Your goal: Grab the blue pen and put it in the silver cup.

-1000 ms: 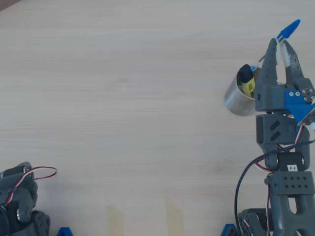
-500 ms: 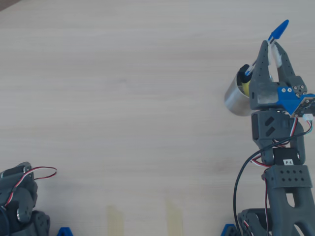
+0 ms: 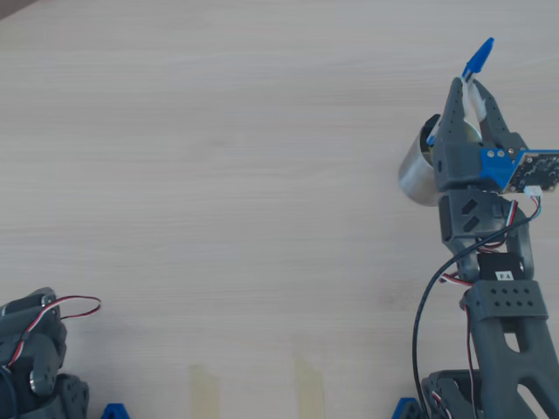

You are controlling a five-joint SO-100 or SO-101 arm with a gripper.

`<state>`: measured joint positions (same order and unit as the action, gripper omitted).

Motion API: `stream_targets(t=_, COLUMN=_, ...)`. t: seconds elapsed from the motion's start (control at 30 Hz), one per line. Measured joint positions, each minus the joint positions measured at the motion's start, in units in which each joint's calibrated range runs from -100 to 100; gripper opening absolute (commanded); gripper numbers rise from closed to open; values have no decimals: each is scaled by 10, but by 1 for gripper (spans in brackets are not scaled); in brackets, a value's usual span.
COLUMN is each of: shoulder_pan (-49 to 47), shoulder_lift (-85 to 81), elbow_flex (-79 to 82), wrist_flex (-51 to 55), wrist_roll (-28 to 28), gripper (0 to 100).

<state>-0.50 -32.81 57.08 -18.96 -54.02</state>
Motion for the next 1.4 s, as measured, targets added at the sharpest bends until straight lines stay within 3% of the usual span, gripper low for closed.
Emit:
stream_targets(t=0.6, shoulder_pan=50, shoulder_lift=6, elbow_flex=0, wrist_flex=0, wrist_roll=0, gripper=2)
stream_targets(t=1.4, shoulder_pan=38, shoulder_lift=83, elbow_flex=0, wrist_flex=0, wrist_roll=18, gripper=2)
